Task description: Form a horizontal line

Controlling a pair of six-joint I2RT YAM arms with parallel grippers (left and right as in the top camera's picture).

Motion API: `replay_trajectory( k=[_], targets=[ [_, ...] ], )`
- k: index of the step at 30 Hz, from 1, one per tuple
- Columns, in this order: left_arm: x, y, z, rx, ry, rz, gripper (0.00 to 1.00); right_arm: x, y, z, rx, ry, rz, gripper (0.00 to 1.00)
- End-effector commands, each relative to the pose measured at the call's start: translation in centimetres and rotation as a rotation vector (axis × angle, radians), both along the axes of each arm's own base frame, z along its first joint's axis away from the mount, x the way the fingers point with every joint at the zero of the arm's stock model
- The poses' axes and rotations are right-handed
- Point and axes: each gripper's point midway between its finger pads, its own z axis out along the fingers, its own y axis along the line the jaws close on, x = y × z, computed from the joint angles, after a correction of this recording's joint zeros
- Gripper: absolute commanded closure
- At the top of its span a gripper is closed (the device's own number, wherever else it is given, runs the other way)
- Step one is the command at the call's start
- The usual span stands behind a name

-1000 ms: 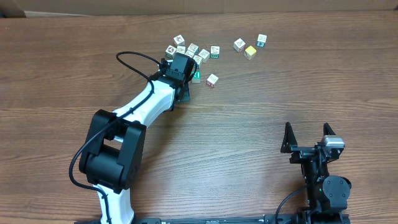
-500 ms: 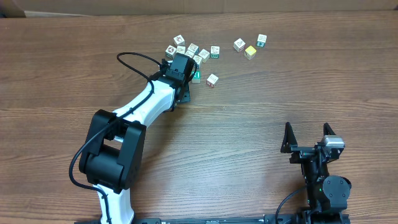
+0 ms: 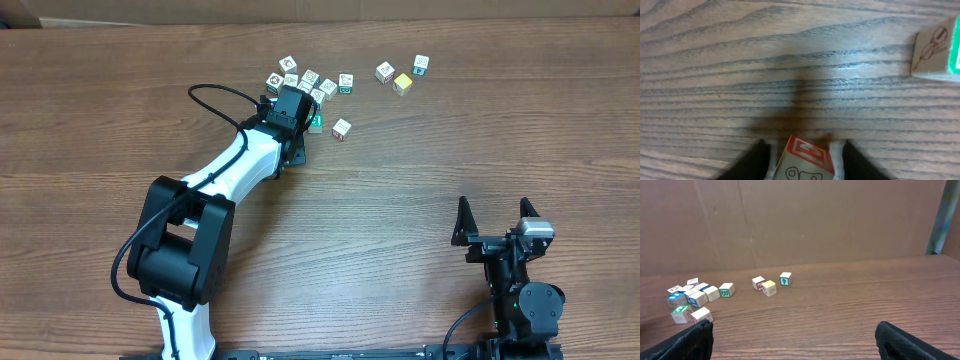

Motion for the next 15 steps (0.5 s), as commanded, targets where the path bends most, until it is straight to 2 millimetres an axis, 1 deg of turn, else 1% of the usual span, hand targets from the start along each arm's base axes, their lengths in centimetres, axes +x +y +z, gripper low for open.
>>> replay_trajectory(
  k=[1, 5, 8, 11, 13, 15],
  targets=[
    [0.09, -0.19, 0.12, -0.001, -0.006, -0.015, 0.44, 0.00, 0.18, -0.24, -0.004, -0.002, 0.009, 0.00],
    [0.08, -0.21, 0.12, 0.038, 0.005, -0.103, 0.42, 0.00, 0.18, -0.24, -0.004, -0.002, 0.009, 0.00],
    [-0.11, -0.40, 0.01, 0.059, 0.023, -0.181, 0.46, 0.00, 0.18, -0.24, -0.004, -0.002, 0.009, 0.00],
    [-0.50, -0.86, -0.19, 0.066, 0.050, -0.272, 0.46, 0.00, 0.18, -0.24, -0.004, -0.002, 0.009, 0.00],
    [-0.66, -0.77, -0.26, 0.078, 0.059, -0.294, 0.47, 0.00, 0.18, -0.24, -0.004, -0.002, 0.009, 0.00],
    [-0.69, -0.83, -0.27, 0.075, 0.060, -0.296, 0.52, 0.00, 0.18, -0.24, -0.004, -0.002, 0.009, 0.00]
  ],
)
